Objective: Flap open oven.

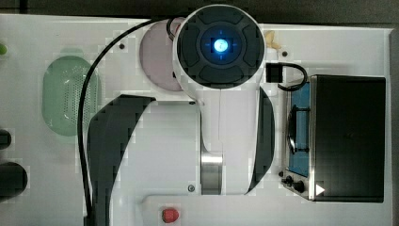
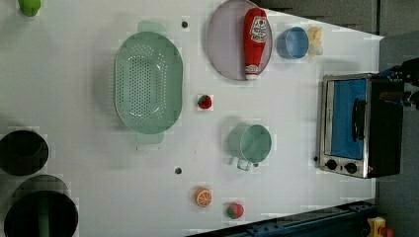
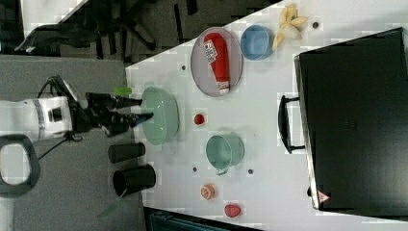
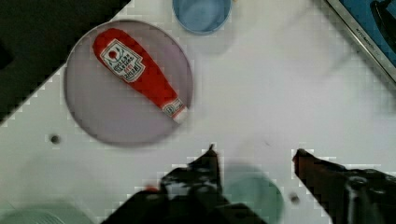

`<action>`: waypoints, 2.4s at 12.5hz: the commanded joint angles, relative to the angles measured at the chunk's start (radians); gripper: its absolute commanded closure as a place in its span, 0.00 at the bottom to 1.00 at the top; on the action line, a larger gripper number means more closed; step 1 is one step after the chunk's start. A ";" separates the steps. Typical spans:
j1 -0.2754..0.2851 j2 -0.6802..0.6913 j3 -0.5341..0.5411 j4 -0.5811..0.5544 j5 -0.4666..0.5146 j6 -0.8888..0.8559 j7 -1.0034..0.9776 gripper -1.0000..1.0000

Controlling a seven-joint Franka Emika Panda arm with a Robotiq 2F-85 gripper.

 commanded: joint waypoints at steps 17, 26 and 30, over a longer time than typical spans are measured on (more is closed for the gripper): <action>-0.050 -0.283 -0.128 -0.297 0.011 -0.120 -0.066 0.82; -0.056 -0.106 -0.295 -0.354 -0.152 0.218 -0.804 0.82; -0.063 -0.035 -0.374 -0.385 -0.152 0.403 -1.025 0.82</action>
